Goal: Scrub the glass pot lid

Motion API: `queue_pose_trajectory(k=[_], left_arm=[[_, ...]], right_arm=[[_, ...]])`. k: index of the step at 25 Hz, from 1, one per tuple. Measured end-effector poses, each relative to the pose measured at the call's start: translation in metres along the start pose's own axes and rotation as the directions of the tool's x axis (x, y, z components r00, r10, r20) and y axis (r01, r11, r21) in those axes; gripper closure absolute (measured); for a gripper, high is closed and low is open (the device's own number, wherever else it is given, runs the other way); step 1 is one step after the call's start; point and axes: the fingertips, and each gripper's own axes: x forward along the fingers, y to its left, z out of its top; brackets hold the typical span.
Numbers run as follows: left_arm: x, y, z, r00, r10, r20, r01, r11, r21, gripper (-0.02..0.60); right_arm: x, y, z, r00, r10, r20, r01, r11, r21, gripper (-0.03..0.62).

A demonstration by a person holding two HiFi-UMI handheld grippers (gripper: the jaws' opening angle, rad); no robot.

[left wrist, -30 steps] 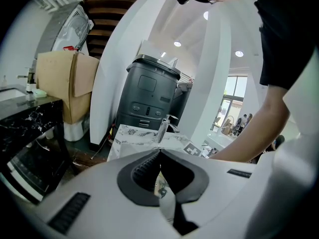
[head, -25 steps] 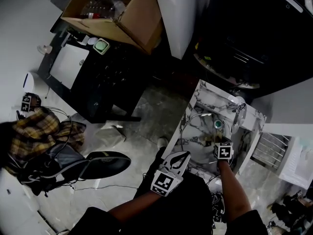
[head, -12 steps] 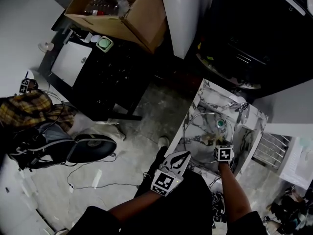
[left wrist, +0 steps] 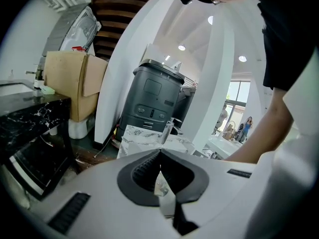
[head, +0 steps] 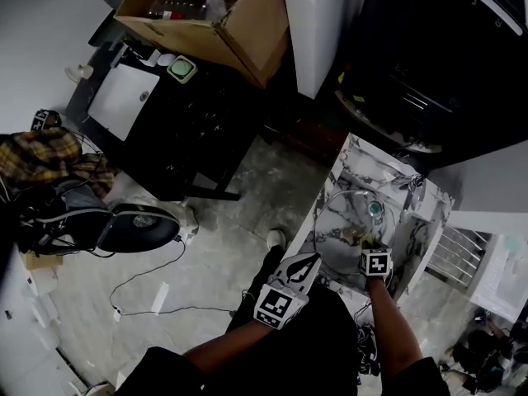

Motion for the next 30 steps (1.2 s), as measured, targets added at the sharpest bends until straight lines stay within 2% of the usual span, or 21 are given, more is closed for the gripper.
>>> queue_pose_trajectory(k=[10,19,30], left_arm=[[-0.006,0.010,0.003,1.000,0.002,0.018,-0.002,1.000,-0.013,0.566],[-0.010,0.021,0.005,1.000,0.007,0.016,-0.007,1.000,-0.018,0.566],[-0.019,0.040,0.002,1.000,0.021,0.012,-0.021,0.999,-0.032,0.566]], right_arm=[[0.004,0.031,-0.005,0.998,0.053,-0.036,-0.055,0.997,-0.060,0.539],[0.008,0.043,-0.004,0.995,0.069,-0.068,-0.071,0.997,-0.033,0.539],[0.016,0.080,0.013,0.986,0.129,-0.100,-0.135,0.989,-0.054,0.539]])
